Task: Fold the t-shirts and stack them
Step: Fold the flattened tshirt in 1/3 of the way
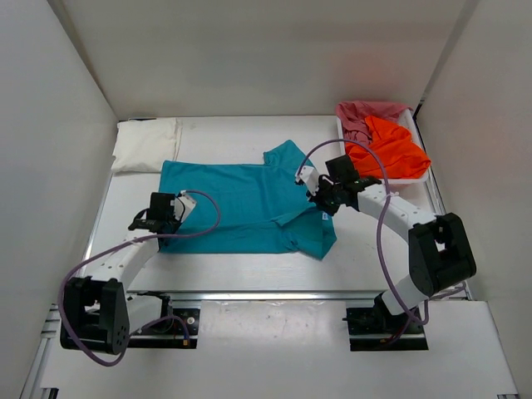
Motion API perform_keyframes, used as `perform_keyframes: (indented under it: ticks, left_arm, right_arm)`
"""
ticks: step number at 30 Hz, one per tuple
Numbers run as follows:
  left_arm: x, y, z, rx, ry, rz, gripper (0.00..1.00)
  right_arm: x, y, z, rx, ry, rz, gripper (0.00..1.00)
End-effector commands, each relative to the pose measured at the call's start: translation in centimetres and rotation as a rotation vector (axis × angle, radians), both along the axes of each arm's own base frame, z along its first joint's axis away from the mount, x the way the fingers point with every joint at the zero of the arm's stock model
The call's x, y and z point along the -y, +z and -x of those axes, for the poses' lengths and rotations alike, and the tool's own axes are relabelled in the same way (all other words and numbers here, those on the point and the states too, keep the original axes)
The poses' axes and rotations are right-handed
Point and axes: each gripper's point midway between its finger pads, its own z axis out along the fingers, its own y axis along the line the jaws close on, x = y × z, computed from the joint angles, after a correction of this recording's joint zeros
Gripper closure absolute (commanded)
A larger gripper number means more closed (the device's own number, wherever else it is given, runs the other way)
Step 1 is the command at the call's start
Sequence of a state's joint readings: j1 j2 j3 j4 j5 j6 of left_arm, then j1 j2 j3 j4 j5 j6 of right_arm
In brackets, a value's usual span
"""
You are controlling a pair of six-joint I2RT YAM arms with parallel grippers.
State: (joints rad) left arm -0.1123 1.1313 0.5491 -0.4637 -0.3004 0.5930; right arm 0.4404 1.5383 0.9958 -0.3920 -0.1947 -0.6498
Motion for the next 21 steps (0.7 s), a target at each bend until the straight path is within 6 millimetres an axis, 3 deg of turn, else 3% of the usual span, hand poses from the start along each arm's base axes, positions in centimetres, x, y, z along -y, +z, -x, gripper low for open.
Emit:
perform_keyframes:
  ticks: [1, 13, 21]
  left_arm:
    - [-0.2, 1.8, -2.4, 0.092, 0.051, 0.007, 1.0]
    - [-0.8, 0.9, -3.7, 0.092, 0.05, -0.039, 0.98]
    - [-1.3, 0.8, -4.0, 0.103, 0.063, -0.077, 0.96]
  right_arm:
    - [-0.9, 2.2, -3.1, 0.121, 0.029, -0.003, 1.0]
    - [-2.1, 1.0, -4.3, 0.166, 0.086, 0.047, 1.0]
    - [-2.7, 0.8, -7.1, 0.281, 0.092, 0.091, 1.0]
